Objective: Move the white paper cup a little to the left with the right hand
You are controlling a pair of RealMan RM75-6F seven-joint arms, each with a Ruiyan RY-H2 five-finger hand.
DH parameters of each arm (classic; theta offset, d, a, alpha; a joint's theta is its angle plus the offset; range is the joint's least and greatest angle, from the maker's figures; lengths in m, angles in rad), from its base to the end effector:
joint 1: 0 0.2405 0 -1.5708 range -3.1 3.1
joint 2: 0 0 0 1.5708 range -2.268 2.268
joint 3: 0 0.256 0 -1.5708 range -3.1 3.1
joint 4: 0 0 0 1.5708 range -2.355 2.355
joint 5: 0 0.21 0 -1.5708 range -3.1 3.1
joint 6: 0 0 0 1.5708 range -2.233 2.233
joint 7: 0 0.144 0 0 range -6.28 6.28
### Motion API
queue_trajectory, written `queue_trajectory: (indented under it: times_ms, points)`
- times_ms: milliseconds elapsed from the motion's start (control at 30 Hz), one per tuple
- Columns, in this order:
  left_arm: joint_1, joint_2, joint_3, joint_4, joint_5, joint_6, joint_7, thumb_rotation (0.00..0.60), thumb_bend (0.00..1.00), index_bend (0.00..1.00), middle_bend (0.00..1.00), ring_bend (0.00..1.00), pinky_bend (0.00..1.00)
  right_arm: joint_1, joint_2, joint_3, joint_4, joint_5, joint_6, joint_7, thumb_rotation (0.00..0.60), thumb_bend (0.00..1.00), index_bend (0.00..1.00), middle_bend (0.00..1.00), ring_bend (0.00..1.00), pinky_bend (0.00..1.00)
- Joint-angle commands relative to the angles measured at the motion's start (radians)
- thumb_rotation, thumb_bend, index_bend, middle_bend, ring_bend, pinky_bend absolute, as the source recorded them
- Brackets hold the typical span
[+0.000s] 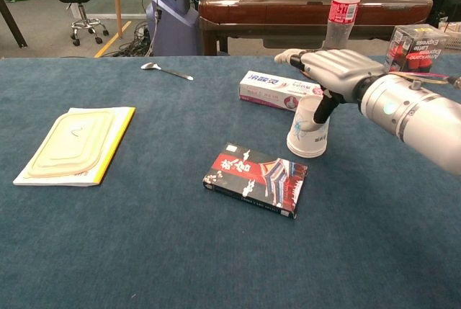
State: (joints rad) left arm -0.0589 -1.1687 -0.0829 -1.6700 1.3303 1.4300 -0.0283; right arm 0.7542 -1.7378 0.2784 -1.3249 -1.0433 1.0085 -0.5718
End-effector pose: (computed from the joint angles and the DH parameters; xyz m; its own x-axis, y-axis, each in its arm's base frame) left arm -0.3220 0.1765 0.1424 0.2424 0.0338 0.9696 0.9537 0.1750 -0.2445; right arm -0.1309 -0.3611 -0.0446 0.5132 -0.1503 0.8450 -0.8363 -0.3087 0.4530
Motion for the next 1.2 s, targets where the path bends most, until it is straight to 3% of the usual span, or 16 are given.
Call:
queue_trajectory:
  times_ms: [33,367,667,1200]
  points:
    - [0.001,0.002,-0.001,-0.001,-0.002,0.001,-0.003,0.6,0.29,0.33,0.39,0.32,0.53,0.009,-0.009,0.004,-0.001,0.01,-0.003,-0.001,0.6,0.0,0.0,0.0,0.0,0.06]
    - [0.0,0.0,0.002,-0.003,0.0,-0.003,0.007,0.6,0.29,0.33,0.39,0.32,0.53,-0.017,0.057,-0.049,-0.068,-0.028,0.024,0.002,0.6,0.0,0.0,0.0,0.0,0.06]
    - [-0.005,-0.005,0.004,-0.01,0.002,-0.008,0.017,0.6,0.29,0.33,0.39,0.32,0.53,-0.029,0.124,-0.075,-0.099,0.018,0.012,-0.045,0.6,0.0,0.0,0.0,0.0,0.0]
    - [-0.002,0.009,0.0,-0.016,-0.007,-0.01,0.0,0.6,0.29,0.33,0.39,0.32,0.53,0.024,0.04,-0.052,0.002,0.107,-0.009,-0.09,0.6,0.0,0.0,0.0,0.0,0.0]
